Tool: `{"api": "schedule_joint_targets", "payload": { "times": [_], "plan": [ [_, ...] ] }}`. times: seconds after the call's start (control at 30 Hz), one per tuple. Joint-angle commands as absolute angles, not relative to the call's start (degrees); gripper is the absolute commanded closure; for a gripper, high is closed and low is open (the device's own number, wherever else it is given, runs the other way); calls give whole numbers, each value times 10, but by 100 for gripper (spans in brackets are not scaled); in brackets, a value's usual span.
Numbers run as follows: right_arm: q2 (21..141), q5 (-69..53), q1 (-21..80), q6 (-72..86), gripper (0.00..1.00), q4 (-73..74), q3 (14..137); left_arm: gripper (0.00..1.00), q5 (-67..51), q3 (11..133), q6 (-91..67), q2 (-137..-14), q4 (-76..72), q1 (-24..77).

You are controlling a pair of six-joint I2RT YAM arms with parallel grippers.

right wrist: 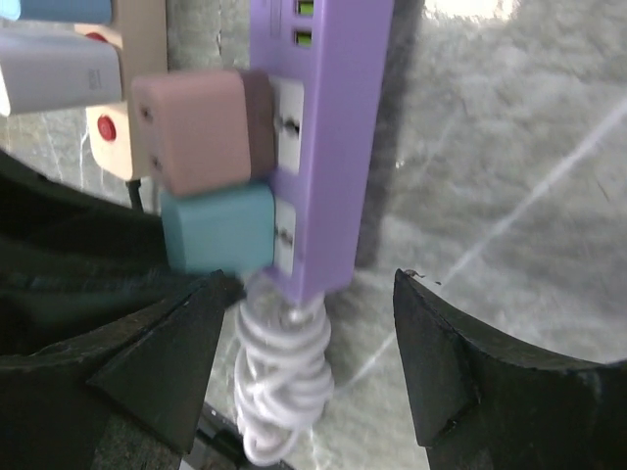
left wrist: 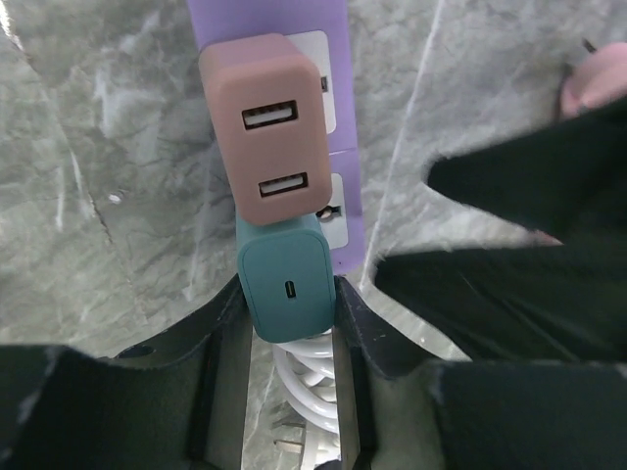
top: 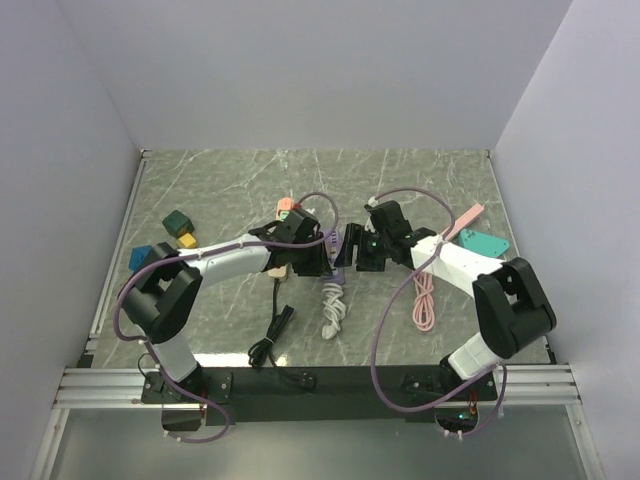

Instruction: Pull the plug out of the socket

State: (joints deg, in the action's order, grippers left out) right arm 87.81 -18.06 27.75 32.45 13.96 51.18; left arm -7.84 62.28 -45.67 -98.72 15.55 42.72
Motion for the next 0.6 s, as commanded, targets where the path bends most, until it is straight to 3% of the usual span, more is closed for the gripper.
{"api": "schedule_joint_targets", "payload": {
  "times": [0.0, 0.33, 0.57],
  "plan": [
    [899, -200, 274, 316, 25, 70, 512, 100, -140, 581, -446, -970, 114, 421],
    [976, -209, 272, 327, 30, 18, 500, 100, -235, 519, -468, -926, 13, 374],
    [1004, -264, 273, 359, 60, -41, 487, 100, -289, 491, -485, -909, -57, 370]
  ]
}}
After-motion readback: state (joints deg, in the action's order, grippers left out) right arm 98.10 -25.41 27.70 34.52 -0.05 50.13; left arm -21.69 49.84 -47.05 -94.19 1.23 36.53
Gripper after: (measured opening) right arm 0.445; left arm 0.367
